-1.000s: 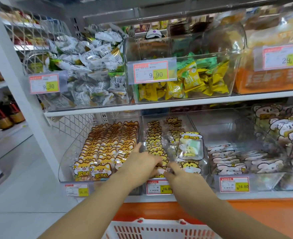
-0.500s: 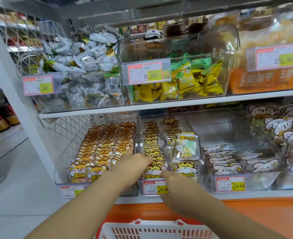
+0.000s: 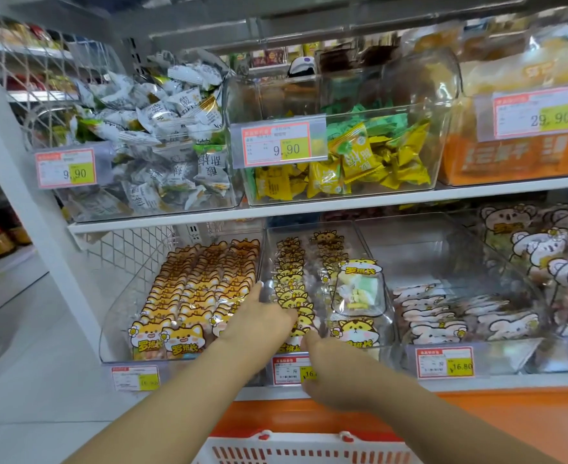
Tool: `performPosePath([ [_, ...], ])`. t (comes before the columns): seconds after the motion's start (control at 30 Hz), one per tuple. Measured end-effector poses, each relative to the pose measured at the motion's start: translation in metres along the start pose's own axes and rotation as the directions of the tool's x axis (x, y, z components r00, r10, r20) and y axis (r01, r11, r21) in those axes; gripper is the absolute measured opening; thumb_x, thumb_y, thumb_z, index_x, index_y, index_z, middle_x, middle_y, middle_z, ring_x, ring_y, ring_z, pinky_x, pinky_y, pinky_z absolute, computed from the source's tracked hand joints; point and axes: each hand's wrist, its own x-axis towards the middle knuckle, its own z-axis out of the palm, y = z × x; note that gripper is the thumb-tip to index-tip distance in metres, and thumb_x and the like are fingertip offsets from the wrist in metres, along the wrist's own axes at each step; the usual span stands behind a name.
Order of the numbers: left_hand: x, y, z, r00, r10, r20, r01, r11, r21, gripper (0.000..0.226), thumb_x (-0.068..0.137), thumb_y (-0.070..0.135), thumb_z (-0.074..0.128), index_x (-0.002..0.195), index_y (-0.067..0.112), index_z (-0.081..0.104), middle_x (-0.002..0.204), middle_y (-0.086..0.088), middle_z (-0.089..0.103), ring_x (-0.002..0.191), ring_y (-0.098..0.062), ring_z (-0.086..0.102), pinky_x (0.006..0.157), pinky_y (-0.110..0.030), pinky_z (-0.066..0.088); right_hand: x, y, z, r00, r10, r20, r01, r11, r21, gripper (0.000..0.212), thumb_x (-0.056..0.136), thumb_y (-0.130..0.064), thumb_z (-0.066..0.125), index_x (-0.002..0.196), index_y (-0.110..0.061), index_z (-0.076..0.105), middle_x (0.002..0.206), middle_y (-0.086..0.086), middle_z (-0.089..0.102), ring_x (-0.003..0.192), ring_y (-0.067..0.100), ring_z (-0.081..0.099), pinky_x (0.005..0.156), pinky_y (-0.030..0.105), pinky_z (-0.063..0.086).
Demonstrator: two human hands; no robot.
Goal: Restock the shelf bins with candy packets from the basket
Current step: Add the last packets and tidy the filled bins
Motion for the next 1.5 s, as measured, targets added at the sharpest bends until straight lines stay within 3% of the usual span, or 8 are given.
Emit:
performPosePath([
  [0.17, -0.018, -0.005, -0.003, 0.997, -0.074, -0.029, 0.074, 0.997, -0.008, 0.042, 0.086, 0.000, 0.058, 0.123, 0.019, 0.051, 0.114, -0.002, 0.066, 0.116, -0.027, 0.057, 0.122, -0.057, 0.002, -0.023, -0.005, -0.017, 0.998, -0.059, -0.026, 0.059, 0.998, -0.009, 0.031, 0.098, -0.032, 0.051, 0.124, -0.014, 0.053, 0.126, 0.008, 0.055, 0.113, 0.025, 0.057, 0.095, 0.043, 0.051],
  [0.33, -0.028, 0.006, -0.022, 0.948, -0.202, -0.245, 0.142, 0.960, -0.242, 0.034, 0.096, 0.038, 0.058, 0.129, 0.034, 0.054, 0.126, 0.010, 0.062, 0.121, -0.017, 0.054, 0.114, -0.039, 0.021, -0.034, 0.037, -0.071, 0.837, 0.174, -0.519, -0.037, 0.964, 0.263, 0.014, 0.094, -0.035, 0.059, 0.103, -0.028, 0.067, 0.091, -0.012, 0.065, 0.082, 0.010, 0.060, 0.079, 0.035, 0.053],
  [0.47, -0.008, 0.025, -0.043, 0.930, -0.320, -0.181, 0.118, 0.726, -0.678, 0.032, 0.098, 0.042, 0.054, 0.129, 0.033, 0.056, 0.117, 0.014, 0.068, 0.109, -0.010, 0.063, 0.101, -0.035, 0.045, -0.029, 0.067, -0.067, 0.799, 0.327, -0.504, -0.201, 0.936, 0.290, 0.042, 0.092, -0.040, 0.063, 0.129, -0.021, 0.054, 0.120, 0.003, 0.058, 0.106, 0.024, 0.059, 0.089, 0.038, 0.049],
  [0.77, 0.047, 0.041, -0.039, 0.916, -0.397, 0.052, 0.213, 0.372, -0.903, 0.072, 0.087, 0.046, 0.071, 0.148, 0.030, 0.036, 0.096, 0.011, 0.068, 0.089, -0.013, 0.067, 0.082, -0.040, 0.056, -0.022, 0.074, -0.074, 0.833, 0.371, -0.412, -0.129, 0.852, 0.507, 0.079, 0.087, -0.029, 0.076, 0.151, -0.018, 0.031, 0.138, 0.008, 0.056, 0.118, 0.025, 0.057, 0.088, 0.030, 0.044],
  [0.9, 0.030, 0.031, -0.044, 0.927, -0.374, 0.021, 0.064, 0.102, -0.993, 0.066, 0.083, 0.024, 0.080, 0.140, 0.030, 0.047, 0.101, -0.006, 0.069, 0.091, -0.014, 0.069, 0.084, -0.029, 0.055, -0.024, 0.080, -0.078, 0.836, 0.374, -0.403, 0.038, 0.691, 0.722, 0.104, 0.077, -0.028, 0.085, 0.157, -0.020, 0.018, 0.104, -0.005, 0.067, 0.099, 0.012, 0.062, 0.086, 0.028, 0.042],
  [1.0, 0.009, 0.029, -0.039, 0.952, -0.305, 0.023, 0.064, 0.124, -0.990, 0.033, 0.083, 0.019, 0.079, 0.111, 0.025, 0.064, 0.096, -0.008, 0.074, 0.086, -0.021, 0.074, 0.085, -0.046, 0.058, -0.031, 0.088, -0.077, 0.901, 0.282, -0.330, 0.082, 0.636, 0.767, 0.076, 0.072, -0.027, 0.088, 0.136, -0.021, 0.048, 0.081, -0.006, 0.070, 0.077, 0.008, 0.065, 0.077, 0.028, 0.045],
  [1.17, -0.005, 0.047, -0.024, 0.966, -0.260, -0.002, 0.091, 0.346, -0.934, 0.029, 0.081, 0.022, 0.080, 0.093, 0.032, 0.056, 0.087, -0.002, 0.073, 0.080, -0.015, 0.070, 0.075, -0.035, 0.056, -0.044, 0.082, -0.068, 0.937, 0.144, -0.320, 0.082, 0.797, 0.598, 0.026, 0.075, -0.013, 0.085, 0.087, -0.011, 0.062, 0.058, -0.010, 0.049, 0.048, 0.003, 0.042, 0.054, 0.024, 0.039],
  [1.5, 0.022, 0.054, -0.015, 0.984, -0.170, 0.042, 0.099, 0.340, -0.935, 0.064, 0.084, 0.032, 0.078, 0.134, 0.029, 0.039, 0.108, 0.014, 0.069, 0.093, -0.006, 0.069, 0.088, -0.039, 0.058, -0.031, 0.083, -0.056, 0.834, 0.244, -0.495, -0.008, 0.902, 0.432, 0.026, 0.077, -0.019, 0.080, 0.079, -0.025, 0.055, 0.076, -0.004, 0.062, 0.071, 0.015, 0.062, 0.070, 0.040, 0.054],
])
